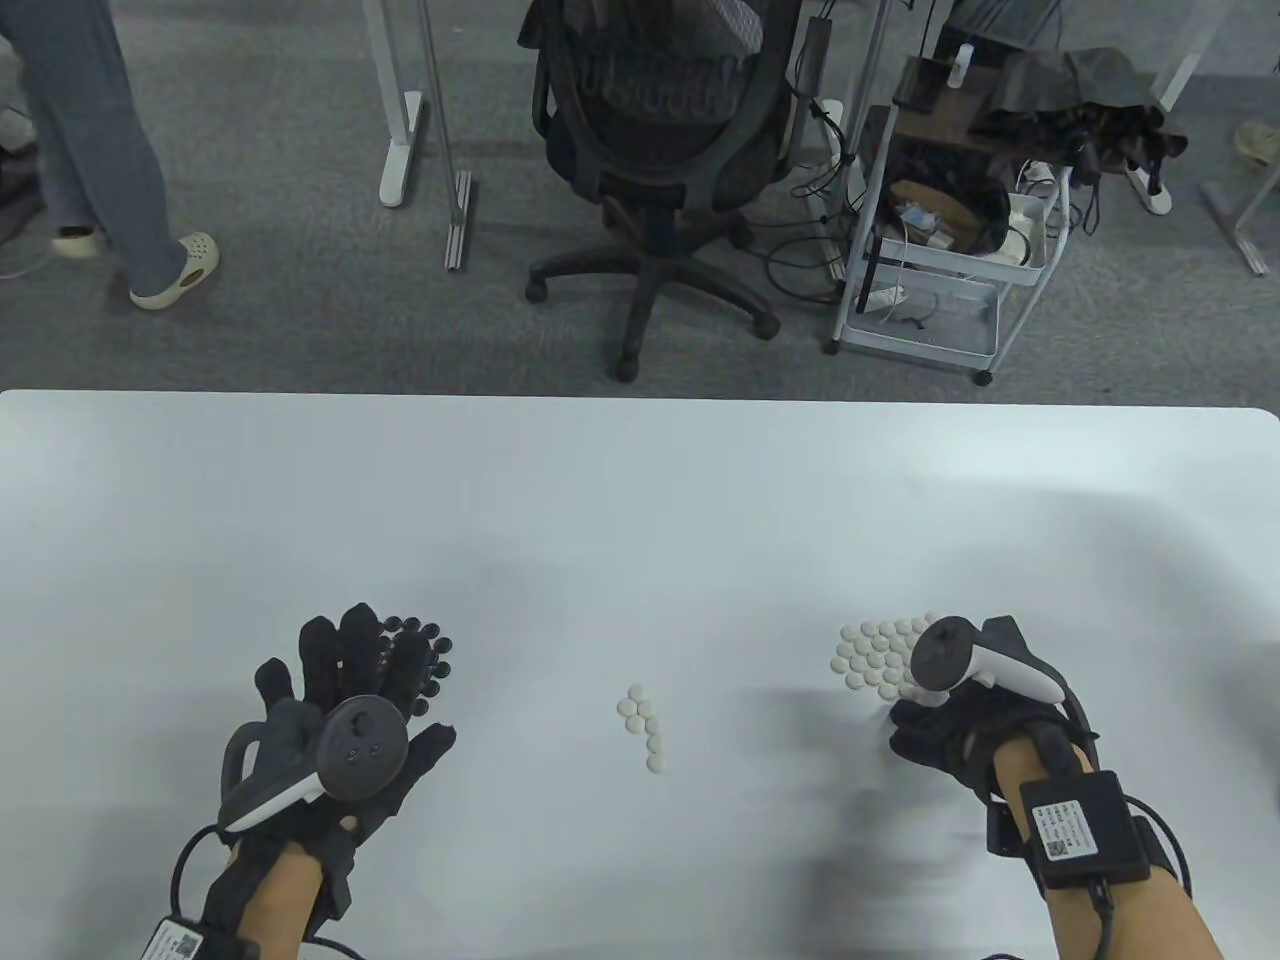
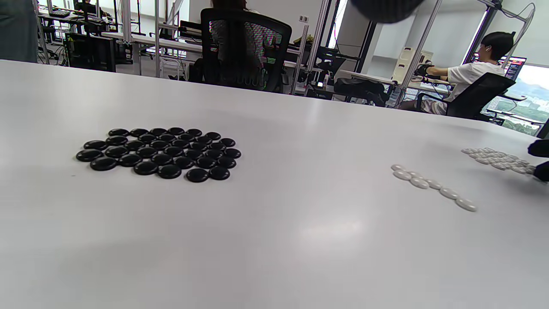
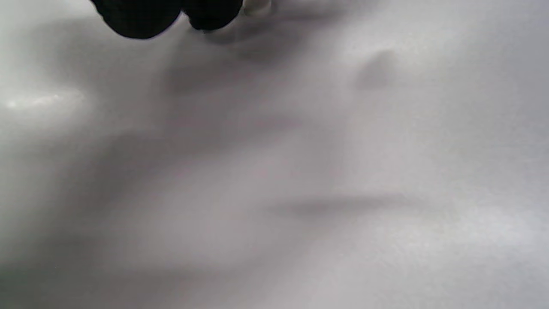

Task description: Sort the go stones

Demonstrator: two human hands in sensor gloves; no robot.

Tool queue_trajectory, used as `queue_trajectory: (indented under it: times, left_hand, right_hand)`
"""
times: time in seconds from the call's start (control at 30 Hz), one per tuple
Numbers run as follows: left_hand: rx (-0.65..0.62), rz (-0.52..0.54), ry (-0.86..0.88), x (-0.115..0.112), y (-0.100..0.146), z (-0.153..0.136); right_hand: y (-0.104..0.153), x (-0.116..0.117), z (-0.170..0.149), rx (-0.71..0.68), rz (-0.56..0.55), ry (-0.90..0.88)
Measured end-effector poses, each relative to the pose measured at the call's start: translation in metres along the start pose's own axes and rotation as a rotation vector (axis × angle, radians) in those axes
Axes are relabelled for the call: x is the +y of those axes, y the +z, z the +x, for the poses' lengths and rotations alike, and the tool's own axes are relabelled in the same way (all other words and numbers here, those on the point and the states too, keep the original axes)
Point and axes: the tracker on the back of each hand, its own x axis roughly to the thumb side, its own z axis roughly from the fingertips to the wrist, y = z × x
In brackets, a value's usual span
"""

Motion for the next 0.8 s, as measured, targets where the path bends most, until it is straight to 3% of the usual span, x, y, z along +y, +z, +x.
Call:
queue_trajectory:
  times: [0.17,0.3,0.53,0.8]
  left_hand:
    - [-0.005,0.009,0.008,0.001,0.001,-0.001]
    - [-0.005,0.013,0.009,0.001,0.002,-0.001]
    - [-0.002,0.005,0.006,0.000,0.001,-0.001]
    - [-0.001,0.006,0.009,0.000,0.002,-0.001]
  right_hand:
    - [0.001,-0.011,0.005,-0.007,-0.003,-0.056]
    - [0.014,-0.030,0.029,-0.121,-0.074,-0.103]
    - [0.015,-0.032,0.120,-0.330,-0.025,0.001]
    - [-0.016,-0.015,0.217,-0.455,0.052,0.090]
